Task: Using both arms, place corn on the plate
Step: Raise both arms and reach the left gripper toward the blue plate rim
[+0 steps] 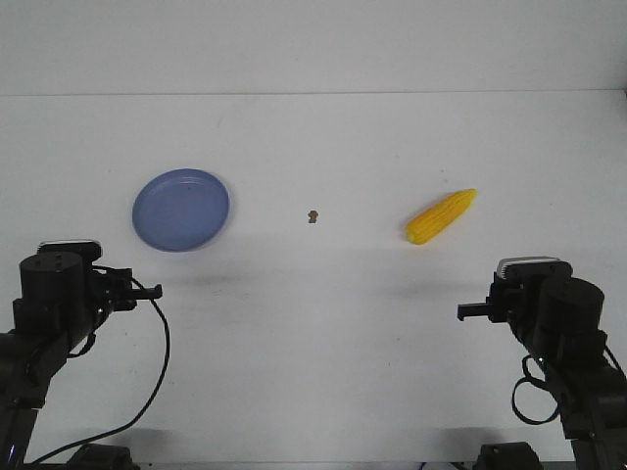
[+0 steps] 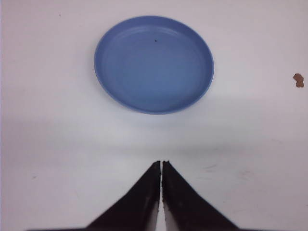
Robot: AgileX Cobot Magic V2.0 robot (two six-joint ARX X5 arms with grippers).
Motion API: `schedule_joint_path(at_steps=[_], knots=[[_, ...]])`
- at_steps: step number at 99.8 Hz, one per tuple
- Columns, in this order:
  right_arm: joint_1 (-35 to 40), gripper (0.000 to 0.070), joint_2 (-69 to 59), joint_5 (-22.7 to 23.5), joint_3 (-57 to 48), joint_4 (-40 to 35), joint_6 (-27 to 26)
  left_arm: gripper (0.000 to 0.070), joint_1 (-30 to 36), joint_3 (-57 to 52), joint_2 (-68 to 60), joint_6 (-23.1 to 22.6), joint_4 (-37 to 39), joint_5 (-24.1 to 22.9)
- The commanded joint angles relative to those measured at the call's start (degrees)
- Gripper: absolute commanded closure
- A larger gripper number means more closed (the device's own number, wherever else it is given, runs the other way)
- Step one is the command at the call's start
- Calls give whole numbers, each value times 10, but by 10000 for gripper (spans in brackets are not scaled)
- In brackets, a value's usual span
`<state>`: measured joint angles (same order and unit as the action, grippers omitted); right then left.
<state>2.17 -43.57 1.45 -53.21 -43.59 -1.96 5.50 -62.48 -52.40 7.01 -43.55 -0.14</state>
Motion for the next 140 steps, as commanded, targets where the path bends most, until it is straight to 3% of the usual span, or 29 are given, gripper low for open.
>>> schedule_joint_path(at_steps=[1,34,40,44,50,56,82,102,140], knots=[[0,684,-1,1,-11,3,-6,694,0,-11,-3,0,2,-1],[0,677,5,0,-11,-1,-6,661,0,-11,2,0,-1,-1],[0,604,5,0,-11,-2,-6,527,0,-11,2,1,-1,-1],[0,516,4,0,-11,-2,-6,381,0,-11,2,2,-1,-1],[0,369,5,0,-11,-2,-6,225,0,-11,2,2,-1,-1],[0,269,5,0,-11,-2,-6,159,0,-11,2,2,-1,-1],[0,252,5,0,-11,7,-6,157,0,-11,2,2,7,-1],[0,252,4,0,-11,14,-6,157,-16,-12,-30,15,63,-2],[0,252,4,0,-11,16,-8,157,-92,-92,-259,31,112,-1]])
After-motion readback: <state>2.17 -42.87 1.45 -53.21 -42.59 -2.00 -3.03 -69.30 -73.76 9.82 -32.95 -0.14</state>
